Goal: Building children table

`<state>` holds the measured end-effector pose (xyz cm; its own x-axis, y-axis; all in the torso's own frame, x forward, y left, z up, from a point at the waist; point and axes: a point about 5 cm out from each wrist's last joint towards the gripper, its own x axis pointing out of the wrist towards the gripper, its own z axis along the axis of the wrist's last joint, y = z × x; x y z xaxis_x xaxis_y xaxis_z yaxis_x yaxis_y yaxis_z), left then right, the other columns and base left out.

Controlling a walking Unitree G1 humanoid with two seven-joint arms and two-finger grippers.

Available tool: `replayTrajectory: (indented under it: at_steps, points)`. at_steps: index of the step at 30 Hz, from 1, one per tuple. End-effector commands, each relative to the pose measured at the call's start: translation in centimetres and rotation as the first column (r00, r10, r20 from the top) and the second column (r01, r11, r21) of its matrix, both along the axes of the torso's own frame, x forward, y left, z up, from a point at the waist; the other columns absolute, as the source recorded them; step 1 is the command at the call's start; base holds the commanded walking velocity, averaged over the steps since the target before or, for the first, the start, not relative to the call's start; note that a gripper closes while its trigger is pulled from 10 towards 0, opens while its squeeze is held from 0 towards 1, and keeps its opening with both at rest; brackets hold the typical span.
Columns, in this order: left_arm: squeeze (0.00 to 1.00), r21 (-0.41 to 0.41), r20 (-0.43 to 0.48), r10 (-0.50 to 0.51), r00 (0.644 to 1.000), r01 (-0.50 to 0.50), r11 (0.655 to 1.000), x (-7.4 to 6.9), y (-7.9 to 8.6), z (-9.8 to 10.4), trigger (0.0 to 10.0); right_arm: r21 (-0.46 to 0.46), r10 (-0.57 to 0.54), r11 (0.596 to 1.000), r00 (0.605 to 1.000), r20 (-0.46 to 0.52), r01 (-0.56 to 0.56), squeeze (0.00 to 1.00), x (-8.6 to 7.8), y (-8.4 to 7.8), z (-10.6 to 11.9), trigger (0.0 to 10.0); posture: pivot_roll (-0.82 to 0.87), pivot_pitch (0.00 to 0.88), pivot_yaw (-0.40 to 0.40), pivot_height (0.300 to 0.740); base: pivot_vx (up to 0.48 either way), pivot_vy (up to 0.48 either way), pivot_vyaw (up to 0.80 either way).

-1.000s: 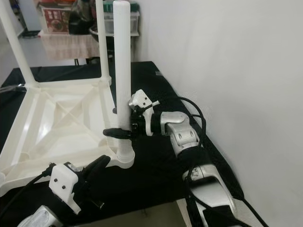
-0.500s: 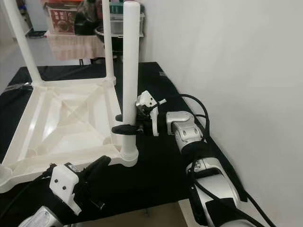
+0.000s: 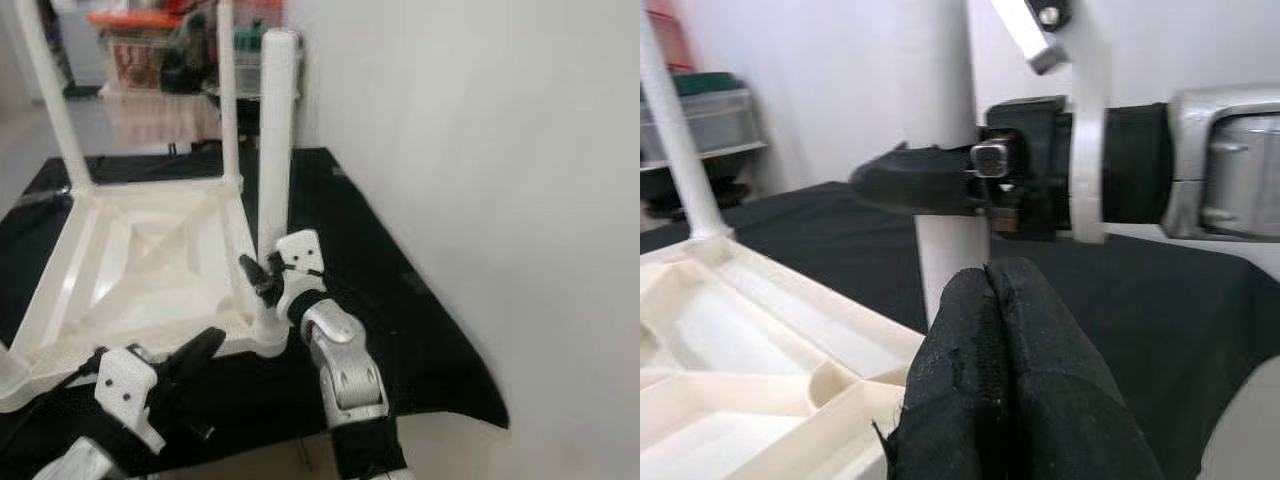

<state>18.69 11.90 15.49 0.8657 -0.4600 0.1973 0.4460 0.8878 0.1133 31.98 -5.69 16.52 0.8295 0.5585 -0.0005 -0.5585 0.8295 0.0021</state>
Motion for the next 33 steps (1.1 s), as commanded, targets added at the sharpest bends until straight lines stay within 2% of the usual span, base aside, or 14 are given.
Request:
replayTrajectory:
  at_steps: [1,6,7,9,10,17,18,20,23,25,26,28,29,33]
  points:
    - [0.0,0.002,-0.009,-0.009,1.0,0.009,1.0,0.0,0.0,-0.1,10.0,-0.07,0.044,0.996,0.994,-0.104,-0.051,0.0,-0.4,1.0,-2.5,0.0,0.04,0.016,-0.063,0.74,0.0,0.0,0.0]
    - [0.0,0.006,0.001,0.001,1.0,-0.001,1.0,0.2,0.0,0.0,10.0,-0.122,-0.08,0.99,0.991,-0.111,0.067,0.0,-0.4,0.5,-2.1,0.7,0.06,0.012,-0.071,0.74,0.0,0.0,0.0]
    - [0.0,0.006,0.001,0.001,1.0,-0.001,1.0,0.2,-0.1,0.0,10.0,-0.104,-0.056,0.994,0.992,-0.117,0.044,0.0,-0.5,0.6,-1.8,10.0,0.06,0.012,-0.074,0.74,0.0,0.0,0.0]
    - [0.0,0.006,0.002,0.001,1.0,-0.001,1.0,0.2,-0.1,0.0,10.0,-0.088,-0.036,0.996,0.992,-0.12,0.025,0.0,-0.5,0.7,-1.6,10.0,0.06,0.012,-0.074,0.74,0.0,0.0,0.0]
    - [0.0,0.005,0.001,0.0,1.0,0.0,1.0,0.2,-0.2,0.0,10.0,-0.068,0.027,0.997,0.995,-0.101,-0.034,1.0,-0.3,0.8,-1.0,10.0,0.06,0.011,-0.078,0.74,0.0,0.0,0.0]
    - [0.0,0.001,0.001,-0.007,1.0,0.007,1.0,0.2,-0.4,0.0,10.0,-0.067,0.337,0.94,0.941,0.03,-0.334,0.96,1.4,-0.1,2.1,10.0,0.06,0.009,-0.089,0.74,0.0,0.0,0.0]
    - [0.0,0.0,0.002,-0.007,1.0,0.007,1.0,0.2,-0.5,0.0,10.0,-0.093,0.418,0.906,0.907,0.051,-0.413,0.0,1.9,-0.6,2.8,10.0,0.06,0.008,-0.091,0.74,0.0,0.0,0.0]
    - [0.0,0.0,0.002,-0.007,1.0,0.007,1.0,0.2,-0.5,0.0,10.0,-0.093,0.418,0.906,0.907,0.051,-0.413,0.0,1.9,-0.6,2.8,10.0,0.06,0.008,-0.091,0.74,0.0,0.0,0.0]
    - [0.0,0.0,0.002,-0.006,1.0,0.006,1.0,0.2,-0.5,-0.1,10.0,-0.132,0.528,0.845,0.848,0.048,-0.518,0.0,2.6,-1.2,3.5,10.0,0.08,0.007,-0.096,0.74,0.0,0.0,0.0]
    - [0.0,0.001,0.002,-0.006,1.0,0.006,1.0,0.1,-0.6,-0.1,10.0,-0.161,0.576,0.809,0.817,0.022,-0.565,0.0,3.1,-1.6,3.5,8.8,0.09,0.006,-0.101,0.74,0.0,0.0,0.0]
    - [0.0,0.002,0.001,-0.005,1.0,0.005,1.0,0.1,-0.6,-0.1,10.0,-0.177,0.608,0.782,0.794,0.001,-0.598,0.0,3.5,-1.8,3.5,4.2,0.09,0.006,-0.103,0.74,0.0,0.0,0.0]
    - [0.0,0.002,0.0,-0.005,1.0,0.005,1.0,0.0,-0.6,-0.2,10.0,-0.176,0.631,0.762,0.776,-0.014,-0.623,0.0,3.7,-2.1,3.5,4.2,0.09,0.006,-0.105,0.74,0.0,0.0,0.0]
    - [0.0,0.002,-0.001,-0.005,1.0,0.005,1.0,0.0,-0.7,-0.2,10.0,-0.157,0.643,0.755,0.766,-0.02,-0.637,0.0,4.0,-2.3,3.8,0.0,0.09,0.006,-0.106,0.74,0.0,0.0,0.0]
    - [0.0,0.004,-0.002,-0.004,1.0,0.004,1.0,-0.2,-0.7,-0.2,10.0,-0.105,0.667,0.739,0.745,-0.017,-0.665,0.0,4.7,-3.1,4.7,0.0,0.1,0.007,-0.106,0.74,0.0,0.0,0.0]
